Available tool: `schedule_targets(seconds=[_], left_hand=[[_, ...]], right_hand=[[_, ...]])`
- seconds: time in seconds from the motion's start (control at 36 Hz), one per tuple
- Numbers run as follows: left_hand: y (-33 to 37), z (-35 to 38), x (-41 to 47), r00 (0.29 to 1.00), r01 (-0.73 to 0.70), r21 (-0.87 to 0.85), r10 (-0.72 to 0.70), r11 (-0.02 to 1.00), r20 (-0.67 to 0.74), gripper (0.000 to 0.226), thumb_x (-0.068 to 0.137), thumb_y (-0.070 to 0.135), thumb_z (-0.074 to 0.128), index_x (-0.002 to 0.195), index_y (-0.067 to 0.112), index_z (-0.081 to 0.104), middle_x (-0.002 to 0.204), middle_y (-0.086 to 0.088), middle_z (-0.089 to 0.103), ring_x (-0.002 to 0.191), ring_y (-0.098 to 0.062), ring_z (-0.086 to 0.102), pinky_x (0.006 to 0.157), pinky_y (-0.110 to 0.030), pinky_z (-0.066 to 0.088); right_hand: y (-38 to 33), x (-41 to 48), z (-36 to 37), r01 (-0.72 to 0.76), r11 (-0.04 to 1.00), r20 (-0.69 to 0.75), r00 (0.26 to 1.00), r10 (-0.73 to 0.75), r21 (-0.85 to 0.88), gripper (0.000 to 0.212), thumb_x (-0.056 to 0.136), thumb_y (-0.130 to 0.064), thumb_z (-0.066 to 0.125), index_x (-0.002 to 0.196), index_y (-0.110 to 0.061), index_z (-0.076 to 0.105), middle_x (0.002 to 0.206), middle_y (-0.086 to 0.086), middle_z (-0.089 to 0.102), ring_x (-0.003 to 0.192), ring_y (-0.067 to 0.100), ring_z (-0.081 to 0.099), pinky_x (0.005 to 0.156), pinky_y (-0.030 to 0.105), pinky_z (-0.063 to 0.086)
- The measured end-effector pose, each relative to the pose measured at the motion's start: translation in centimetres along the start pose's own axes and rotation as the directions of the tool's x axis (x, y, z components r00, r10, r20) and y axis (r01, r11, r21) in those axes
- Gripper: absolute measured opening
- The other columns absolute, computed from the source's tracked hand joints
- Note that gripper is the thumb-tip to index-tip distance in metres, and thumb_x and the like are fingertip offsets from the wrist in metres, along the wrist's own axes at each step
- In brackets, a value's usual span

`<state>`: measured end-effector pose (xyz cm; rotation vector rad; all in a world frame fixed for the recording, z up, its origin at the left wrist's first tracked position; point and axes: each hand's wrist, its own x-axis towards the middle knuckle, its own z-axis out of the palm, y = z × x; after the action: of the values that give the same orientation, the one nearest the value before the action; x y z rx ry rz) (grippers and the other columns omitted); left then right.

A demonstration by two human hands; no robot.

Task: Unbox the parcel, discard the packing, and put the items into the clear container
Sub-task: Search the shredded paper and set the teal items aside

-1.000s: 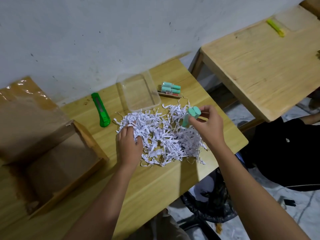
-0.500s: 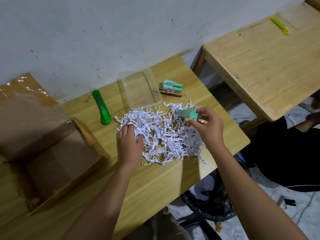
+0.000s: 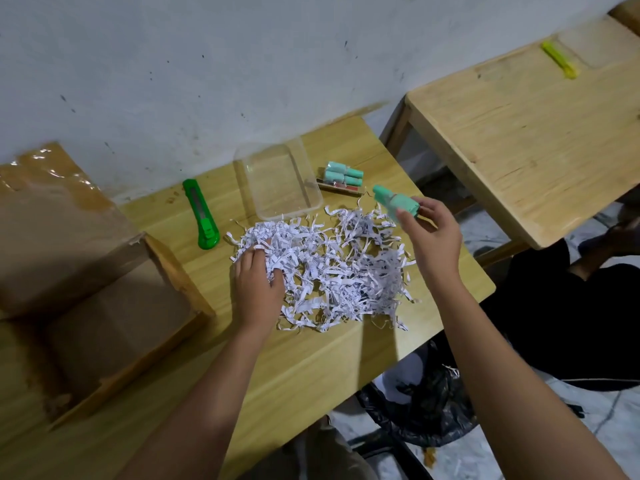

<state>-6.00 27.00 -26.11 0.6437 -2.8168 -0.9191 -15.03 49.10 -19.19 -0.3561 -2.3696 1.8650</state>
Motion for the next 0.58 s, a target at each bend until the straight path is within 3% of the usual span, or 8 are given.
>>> schedule_targets(seconds=[0.08, 0.33, 0.44, 0.58], left_hand=[[0.0, 0.0, 0.0, 1.000, 0.013, 0.007, -0.013, 1.000, -0.001, 0.024, 0.083, 0.010, 0.053, 0.104, 0.000, 0.053, 0.110, -0.016, 0.056, 0.106, -0.035, 0.047, 0.094, -0.047, 0.040], [-0.1, 0.1, 0.0, 1.000, -0.012, 0.015, 0.013, 1.000, -0.025, 0.011, 0.078, 0.009, 0.051, 0.085, 0.001, 0.050, 0.090, -0.017, 0.053, 0.092, -0.035, 0.048, 0.083, -0.045, 0.043], [-0.1, 0.1, 0.0, 0.998, -0.046, 0.024, 0.047, 0.999, -0.046, 0.011, 0.076, 0.011, 0.049, 0.084, 0.003, 0.051, 0.088, -0.015, 0.054, 0.088, -0.034, 0.049, 0.079, -0.042, 0.042], [-0.1, 0.3, 0.1, 0.996, -0.059, -0.007, 0.059, 0.998, -0.067, 0.018, 0.077, 0.000, 0.056, 0.095, -0.002, 0.055, 0.094, -0.016, 0.055, 0.092, -0.035, 0.051, 0.079, -0.030, 0.035]], right_hand=[[-0.1, 1.0, 0.1, 0.007, 1.000, -0.024, 1.000, -0.007, -0.018, 0.025, 0.078, -0.022, 0.073, 0.100, -0.017, 0.064, 0.092, -0.007, 0.065, 0.086, 0.009, 0.064, 0.072, 0.020, 0.055], [0.7, 5.0, 2.5, -0.032, 0.998, -0.119, 0.993, 0.025, -0.061, 0.031, 0.079, -0.020, 0.072, 0.106, -0.009, 0.062, 0.098, 0.001, 0.063, 0.078, 0.002, 0.058, 0.057, 0.003, 0.046], [1.6, 7.4, 3.9, -0.105, 0.989, -0.140, 0.986, 0.089, -0.106, 0.030, 0.080, -0.018, 0.070, 0.108, -0.013, 0.060, 0.107, 0.002, 0.061, 0.094, 0.012, 0.059, 0.069, 0.015, 0.049], [2.3, 10.1, 5.4, -0.111, 0.975, -0.063, 0.993, 0.100, -0.194, 0.031, 0.080, -0.015, 0.070, 0.108, -0.013, 0.058, 0.110, 0.002, 0.058, 0.095, 0.012, 0.055, 0.081, 0.025, 0.049]])
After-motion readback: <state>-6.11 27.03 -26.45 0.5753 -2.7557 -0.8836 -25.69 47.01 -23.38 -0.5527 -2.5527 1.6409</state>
